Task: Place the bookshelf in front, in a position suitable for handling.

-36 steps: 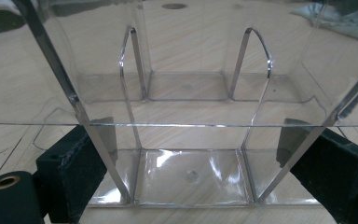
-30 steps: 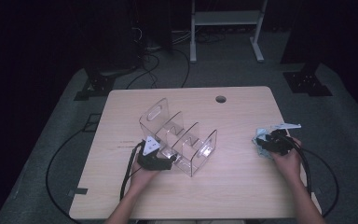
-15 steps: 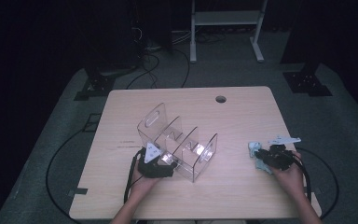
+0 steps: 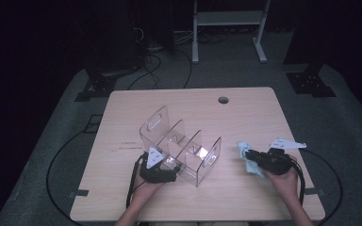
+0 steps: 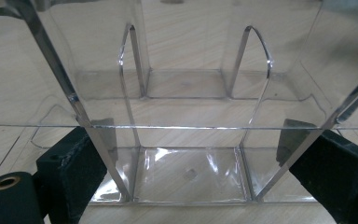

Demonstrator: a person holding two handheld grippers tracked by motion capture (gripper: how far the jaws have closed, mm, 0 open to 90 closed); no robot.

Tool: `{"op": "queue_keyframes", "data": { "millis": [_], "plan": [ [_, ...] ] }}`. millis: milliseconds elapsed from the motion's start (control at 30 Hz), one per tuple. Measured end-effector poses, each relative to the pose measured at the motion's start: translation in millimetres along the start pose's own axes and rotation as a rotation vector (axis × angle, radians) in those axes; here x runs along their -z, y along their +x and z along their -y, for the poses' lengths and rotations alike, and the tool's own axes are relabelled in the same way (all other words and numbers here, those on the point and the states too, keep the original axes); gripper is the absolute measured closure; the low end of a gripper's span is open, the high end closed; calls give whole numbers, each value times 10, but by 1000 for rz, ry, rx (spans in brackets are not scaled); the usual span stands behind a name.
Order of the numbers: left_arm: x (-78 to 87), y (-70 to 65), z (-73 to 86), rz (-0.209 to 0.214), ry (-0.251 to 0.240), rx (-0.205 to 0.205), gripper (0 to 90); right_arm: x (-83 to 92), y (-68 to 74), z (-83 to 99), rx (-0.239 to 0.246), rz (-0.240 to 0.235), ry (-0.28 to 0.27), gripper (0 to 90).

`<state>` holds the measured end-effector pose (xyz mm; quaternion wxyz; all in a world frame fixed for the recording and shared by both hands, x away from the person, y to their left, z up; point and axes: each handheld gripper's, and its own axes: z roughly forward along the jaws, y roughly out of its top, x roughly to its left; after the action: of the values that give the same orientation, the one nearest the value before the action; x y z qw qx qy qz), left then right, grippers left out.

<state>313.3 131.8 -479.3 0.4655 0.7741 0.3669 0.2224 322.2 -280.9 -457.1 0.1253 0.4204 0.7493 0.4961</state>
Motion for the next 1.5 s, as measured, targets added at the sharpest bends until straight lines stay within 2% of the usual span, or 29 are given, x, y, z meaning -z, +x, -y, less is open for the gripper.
{"op": "queue_keyframes", "data": {
  "millis": [33,67,100,133,167,233,267,333,367,433,500,600,667,733,800,833,900,933,1000,1033,1133,1233,1267,1333,1400,1433,1467,1500],
  "plan": [
    [-4,-9,-1,1,0,0,79,9,78,-48,4,-34,-37,804],
    [-8,-17,-3,3,1,-5,80,10,253,-133,21,-106,-98,803],
    [-13,-28,-5,7,1,-6,80,10,253,-133,21,-106,-98,803],
    [-22,-53,-11,13,2,-10,79,-20,431,-194,49,-147,-132,803],
    [-24,-65,-12,17,3,-13,79,-45,495,-213,59,-166,-145,803],
    [-26,-75,-13,23,3,-16,79,-75,548,-225,74,-169,-151,803],
    [-28,-88,-13,24,2,-19,79,-164,595,-215,95,-161,-139,802],
    [-28,-87,-11,25,0,-19,79,-191,587,-199,96,-156,-138,802],
    [-28,-88,-12,25,0,-19,79,-245,526,-154,61,-160,-129,802],
    [-28,-89,-12,24,0,-20,79,-266,497,-132,54,-152,-121,802],
    [-29,-90,-13,24,0,-21,79,-344,432,-63,42,-134,-85,800],
    [-32,-93,-11,24,0,-17,78,-380,410,-45,37,-126,-62,801],
    [-33,-94,-9,24,-2,-17,78,-366,424,-58,43,-119,-65,801],
    [-32,-95,-8,25,-1,-20,78,-268,505,-142,74,-109,-123,801],
    [-32,-96,-8,25,-1,-20,78,-241,527,-166,83,-112,-136,801],
    [-33,-97,-9,25,0,-20,78,-242,546,-167,105,-97,-135,801],
    [-33,-97,-10,25,0,-20,78,-265,538,-145,101,-94,-123,800],
    [-34,-103,-11,21,-5,-21,78,-338,493,-80,90,-88,-87,800],
    [-33,-102,-11,21,-4,-21,77,-375,466,-47,83,-85,-69,799],
    [-31,-98,-9,20,-4,-21,77,-422,422,-7,64,-86,-43,799],
    [-35,-91,-9,21,-3,-18,77,-416,427,-32,66,-76,-41,799],
    [-35,-91,-21,20,6,-20,77,-355,466,-99,76,-83,-74,798],
    [-35,-91,-15,21,2,-18,77,-286,500,-172,85,-96,-111,798],
    [-35,-89,-13,22,0,-19,77,-273,509,-193,92,-95,-117,798],
    [-36,-90,-10,20,-5,-19,77,-309,493,-171,93,-93,-110,796],
    [-35,-91,-10,18,-6,-19,77,-344,469,-137,82,-93,-97,796],
    [-33,-88,-9,17,-5,-19,77,-438,406,-42,62,-81,-55,795],
    [-32,-85,-8,16,-6,-19,77,-438,406,-42,62,-81,-55,795]
  ]
}}
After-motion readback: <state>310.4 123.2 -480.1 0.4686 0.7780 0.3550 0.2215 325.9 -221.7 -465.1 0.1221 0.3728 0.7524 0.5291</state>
